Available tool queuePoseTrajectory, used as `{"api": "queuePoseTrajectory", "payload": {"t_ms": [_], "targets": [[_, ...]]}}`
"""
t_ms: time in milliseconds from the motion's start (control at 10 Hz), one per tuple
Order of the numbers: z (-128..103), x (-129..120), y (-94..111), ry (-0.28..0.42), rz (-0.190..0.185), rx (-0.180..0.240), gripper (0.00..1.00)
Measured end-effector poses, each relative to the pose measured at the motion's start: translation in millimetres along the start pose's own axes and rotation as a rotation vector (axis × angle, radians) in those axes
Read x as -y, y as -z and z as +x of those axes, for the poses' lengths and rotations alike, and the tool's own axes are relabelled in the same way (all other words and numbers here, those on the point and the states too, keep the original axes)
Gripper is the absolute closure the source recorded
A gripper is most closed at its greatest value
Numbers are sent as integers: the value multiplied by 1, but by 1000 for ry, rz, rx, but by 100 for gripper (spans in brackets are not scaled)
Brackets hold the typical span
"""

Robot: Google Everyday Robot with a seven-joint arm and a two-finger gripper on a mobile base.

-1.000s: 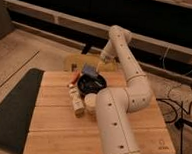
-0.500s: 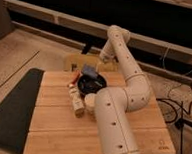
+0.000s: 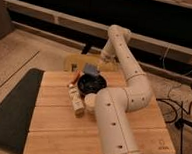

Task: Place the white sponge in the ceramic bowl

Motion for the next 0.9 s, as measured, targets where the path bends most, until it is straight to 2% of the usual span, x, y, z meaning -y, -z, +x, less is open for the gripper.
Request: {"api": "queuePoseTrajectory", "payload": {"t_ms": [200, 300, 500, 600, 900], "targets": [[2, 3, 5, 22, 16, 15, 100], [0, 2, 3, 31, 10, 21, 100], [-8, -10, -14, 76, -51, 14, 100], [-9, -13, -17, 82, -63, 11, 100], [-8, -13, -17, 81, -65, 10, 100]]}}
